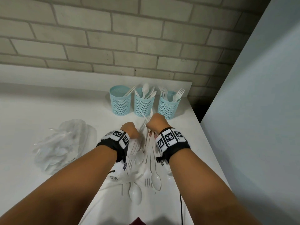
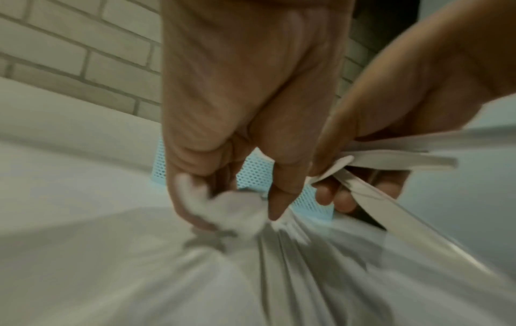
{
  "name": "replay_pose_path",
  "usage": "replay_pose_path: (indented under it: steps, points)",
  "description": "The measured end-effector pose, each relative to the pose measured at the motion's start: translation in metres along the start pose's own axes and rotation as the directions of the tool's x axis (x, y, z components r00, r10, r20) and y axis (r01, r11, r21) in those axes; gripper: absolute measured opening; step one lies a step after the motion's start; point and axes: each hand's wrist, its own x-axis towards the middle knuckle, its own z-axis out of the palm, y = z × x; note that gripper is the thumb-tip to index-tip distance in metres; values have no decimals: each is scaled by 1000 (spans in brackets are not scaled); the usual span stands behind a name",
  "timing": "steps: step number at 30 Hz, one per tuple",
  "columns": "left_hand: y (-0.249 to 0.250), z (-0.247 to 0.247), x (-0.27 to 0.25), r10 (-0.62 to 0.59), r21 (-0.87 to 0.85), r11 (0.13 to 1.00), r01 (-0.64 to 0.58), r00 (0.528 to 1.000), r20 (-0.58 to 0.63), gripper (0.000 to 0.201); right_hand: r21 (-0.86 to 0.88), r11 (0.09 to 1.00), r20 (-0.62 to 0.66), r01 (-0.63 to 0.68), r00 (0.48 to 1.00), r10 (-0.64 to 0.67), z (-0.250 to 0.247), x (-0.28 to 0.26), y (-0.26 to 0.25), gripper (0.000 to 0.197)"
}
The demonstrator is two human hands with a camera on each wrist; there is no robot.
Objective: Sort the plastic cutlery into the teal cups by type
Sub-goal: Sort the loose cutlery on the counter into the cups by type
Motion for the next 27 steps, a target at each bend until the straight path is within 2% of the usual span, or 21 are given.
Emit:
replay_pose_path:
  steps: [4, 5, 7, 8, 12, 14, 16, 19, 23, 27]
  points:
    - [-2, -21, 8, -50, -296, 951, 89, 989, 137, 18, 228, 968, 167, -102, 984, 65, -23, 2, -8, 12]
    - [-2, -24, 10, -62, -426, 893, 141, 979, 195, 14, 280, 952, 188, -125, 979, 73, -27, 2, -9, 11]
    - [-2, -29, 9, -59, -670, 693, 266, 947, 315, 15, 395, 904, 227, -161, 971, 74, -33, 3, -7, 9]
    - [-1, -30, 7, -34, -737, 603, 304, 934, 357, 18, 448, 874, 266, -189, 961, 71, -34, 4, -5, 9]
    - [0, -30, -1, 155, -870, 357, 340, 897, 414, 22, 499, 809, 473, -312, 880, 47, -36, 11, 4, 13]
    - [-2, -30, -3, 213, -894, 284, 348, 886, 412, 24, 484, 805, 548, -342, 836, 25, -33, 13, 11, 16]
    - [-3, -29, -6, 256, -901, 283, 330, 879, 403, 25, 479, 808, 606, -343, 795, -22, -28, 12, 16, 18]
    - [-6, -25, -10, 293, -892, 340, 297, 868, 401, 26, 472, 828, 650, -304, 754, -94, -21, 7, 20, 16]
    - [-7, -21, -12, 299, -908, 348, 232, 891, 342, 24, 455, 845, 632, -282, 771, -83, -16, -1, 17, 14]
    - [-8, -19, -17, 379, -929, 326, 174, 876, 297, 27, 426, 874, 606, -234, 791, -83, -9, -4, 13, 20]
